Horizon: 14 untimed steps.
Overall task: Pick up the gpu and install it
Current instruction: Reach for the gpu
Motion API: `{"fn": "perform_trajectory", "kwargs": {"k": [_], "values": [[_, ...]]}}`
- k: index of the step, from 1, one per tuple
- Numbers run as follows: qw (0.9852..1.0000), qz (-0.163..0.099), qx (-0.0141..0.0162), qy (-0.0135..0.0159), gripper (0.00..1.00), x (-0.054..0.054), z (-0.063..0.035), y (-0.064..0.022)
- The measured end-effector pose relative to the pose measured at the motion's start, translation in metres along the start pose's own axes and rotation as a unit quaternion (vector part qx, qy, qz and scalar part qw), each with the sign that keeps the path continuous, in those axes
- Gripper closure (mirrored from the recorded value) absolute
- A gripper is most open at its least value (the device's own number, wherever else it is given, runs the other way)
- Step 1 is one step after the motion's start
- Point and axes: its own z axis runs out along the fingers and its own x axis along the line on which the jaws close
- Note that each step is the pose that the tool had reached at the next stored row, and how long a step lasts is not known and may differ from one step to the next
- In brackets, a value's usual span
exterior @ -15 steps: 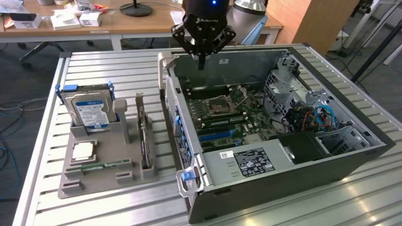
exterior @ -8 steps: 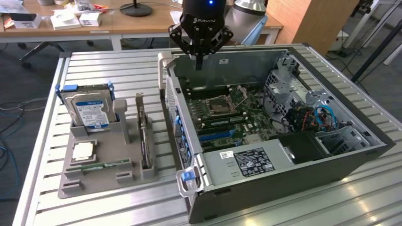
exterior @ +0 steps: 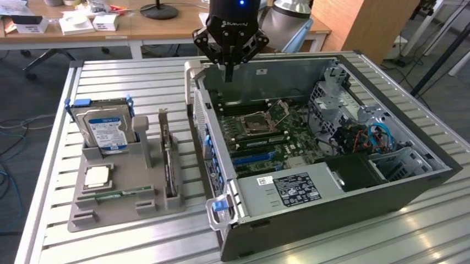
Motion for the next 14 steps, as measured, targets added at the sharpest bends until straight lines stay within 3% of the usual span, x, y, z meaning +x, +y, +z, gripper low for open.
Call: {"fn": "perform_trajectory", "kwargs": {"k": [14], "values": [[1.0000,0.000,0.0002,0.0021,0.90,0.018,-0.0001,-0.0012]]}}
